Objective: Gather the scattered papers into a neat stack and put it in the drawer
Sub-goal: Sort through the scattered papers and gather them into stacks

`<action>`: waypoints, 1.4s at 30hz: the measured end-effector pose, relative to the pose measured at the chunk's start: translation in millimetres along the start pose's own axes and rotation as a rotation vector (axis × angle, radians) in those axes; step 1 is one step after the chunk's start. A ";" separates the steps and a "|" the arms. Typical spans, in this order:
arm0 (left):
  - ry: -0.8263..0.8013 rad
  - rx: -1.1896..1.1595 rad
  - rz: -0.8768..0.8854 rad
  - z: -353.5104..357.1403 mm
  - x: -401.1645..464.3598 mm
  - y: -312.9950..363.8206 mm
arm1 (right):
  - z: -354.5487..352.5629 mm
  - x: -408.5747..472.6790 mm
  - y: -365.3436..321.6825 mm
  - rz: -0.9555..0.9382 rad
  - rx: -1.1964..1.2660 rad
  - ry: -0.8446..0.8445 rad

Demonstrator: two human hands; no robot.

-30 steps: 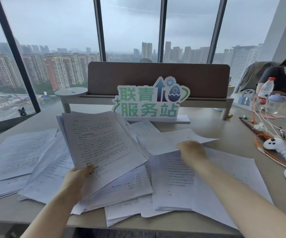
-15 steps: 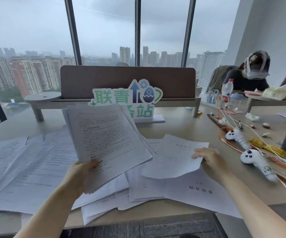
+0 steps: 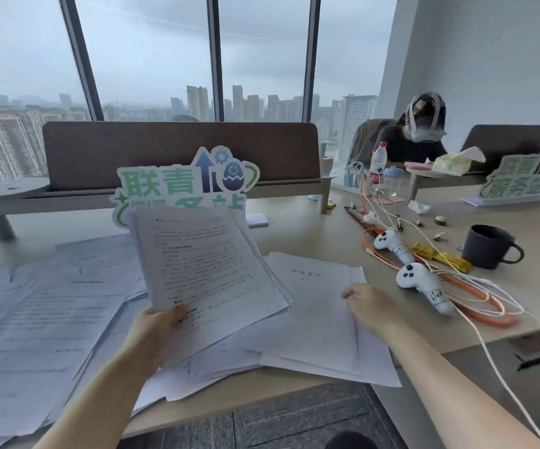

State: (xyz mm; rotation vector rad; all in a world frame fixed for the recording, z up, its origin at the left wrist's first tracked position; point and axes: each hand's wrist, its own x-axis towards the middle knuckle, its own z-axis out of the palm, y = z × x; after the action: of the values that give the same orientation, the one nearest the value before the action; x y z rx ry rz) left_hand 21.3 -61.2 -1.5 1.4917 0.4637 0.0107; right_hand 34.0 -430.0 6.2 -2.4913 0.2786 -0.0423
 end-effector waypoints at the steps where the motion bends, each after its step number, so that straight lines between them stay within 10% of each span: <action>1: -0.004 0.003 -0.001 2.4 -1.0 -0.2 | 0.9 2.5 -1.1 0.043 -0.086 0.021; 18: 0.010 0.104 0.007 21.2 -9.6 -0.8 | 7.1 38.5 -25.2 0.423 -0.232 -0.011; 33: 0.032 0.068 -0.027 12.8 -14.9 6.1 | 15.7 34.9 -28.0 0.305 0.044 0.103; 42: 0.148 0.070 0.010 -14.1 -8.8 20.7 | 15.7 28.9 -84.5 0.156 0.162 -0.105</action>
State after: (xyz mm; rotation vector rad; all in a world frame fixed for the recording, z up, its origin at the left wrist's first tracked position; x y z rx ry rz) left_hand 14.7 -48.3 20.7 1.5681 0.5803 0.1147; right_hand 79.8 -360.7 42.6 -2.2956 0.4071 0.1253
